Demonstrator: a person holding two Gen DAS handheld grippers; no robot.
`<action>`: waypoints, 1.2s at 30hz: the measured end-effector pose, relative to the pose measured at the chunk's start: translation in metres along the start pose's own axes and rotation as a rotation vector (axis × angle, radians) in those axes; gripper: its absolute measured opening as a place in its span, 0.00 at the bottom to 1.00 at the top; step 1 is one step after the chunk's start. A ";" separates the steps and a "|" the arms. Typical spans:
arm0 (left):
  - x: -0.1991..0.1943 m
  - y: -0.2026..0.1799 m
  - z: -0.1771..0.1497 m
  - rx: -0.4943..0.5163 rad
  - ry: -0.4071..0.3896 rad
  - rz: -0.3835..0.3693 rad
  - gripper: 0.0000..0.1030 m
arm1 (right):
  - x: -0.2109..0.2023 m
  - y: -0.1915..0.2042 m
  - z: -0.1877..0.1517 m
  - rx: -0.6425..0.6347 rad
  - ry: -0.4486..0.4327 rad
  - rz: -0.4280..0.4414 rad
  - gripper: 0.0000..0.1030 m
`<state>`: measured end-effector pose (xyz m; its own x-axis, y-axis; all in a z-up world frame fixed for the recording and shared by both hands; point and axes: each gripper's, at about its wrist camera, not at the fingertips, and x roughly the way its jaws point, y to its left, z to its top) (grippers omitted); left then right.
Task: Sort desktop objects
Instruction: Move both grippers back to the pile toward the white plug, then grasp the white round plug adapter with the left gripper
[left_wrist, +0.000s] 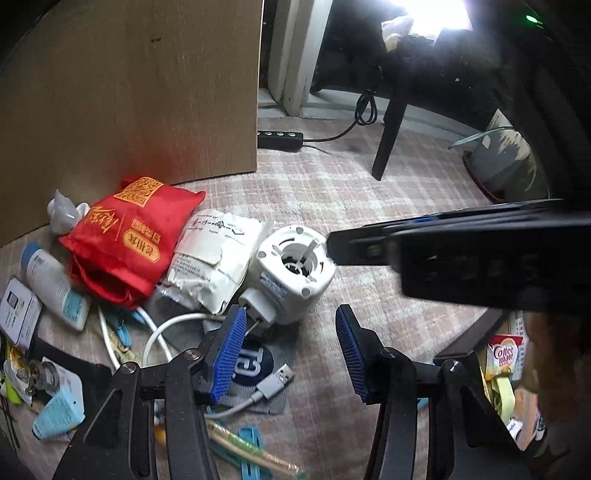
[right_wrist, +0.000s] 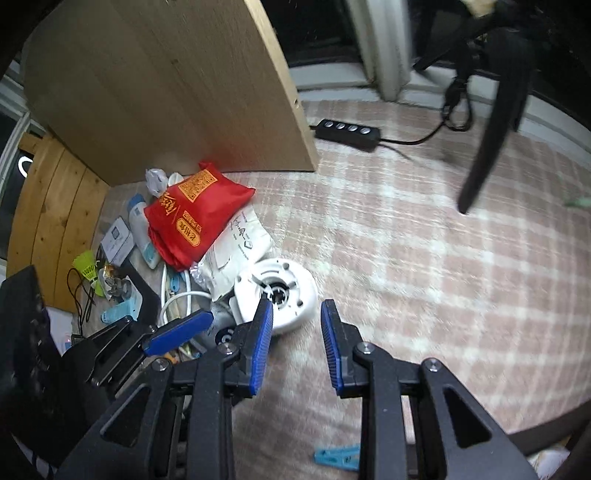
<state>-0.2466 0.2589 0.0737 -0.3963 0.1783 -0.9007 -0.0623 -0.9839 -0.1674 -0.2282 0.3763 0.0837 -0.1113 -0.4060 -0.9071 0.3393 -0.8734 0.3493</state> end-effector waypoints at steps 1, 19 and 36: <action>0.001 0.000 0.001 -0.001 0.002 -0.002 0.46 | 0.004 0.001 0.002 -0.003 0.006 0.002 0.26; 0.034 0.002 0.007 0.034 0.010 0.023 0.55 | 0.040 -0.010 0.007 0.032 0.028 0.046 0.26; -0.009 -0.054 -0.013 0.099 -0.002 -0.087 0.55 | -0.032 -0.026 -0.043 0.077 -0.041 0.015 0.26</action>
<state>-0.2274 0.3104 0.0855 -0.3876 0.2628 -0.8836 -0.1863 -0.9611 -0.2041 -0.1933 0.4234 0.0930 -0.1451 -0.4286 -0.8918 0.2685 -0.8845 0.3814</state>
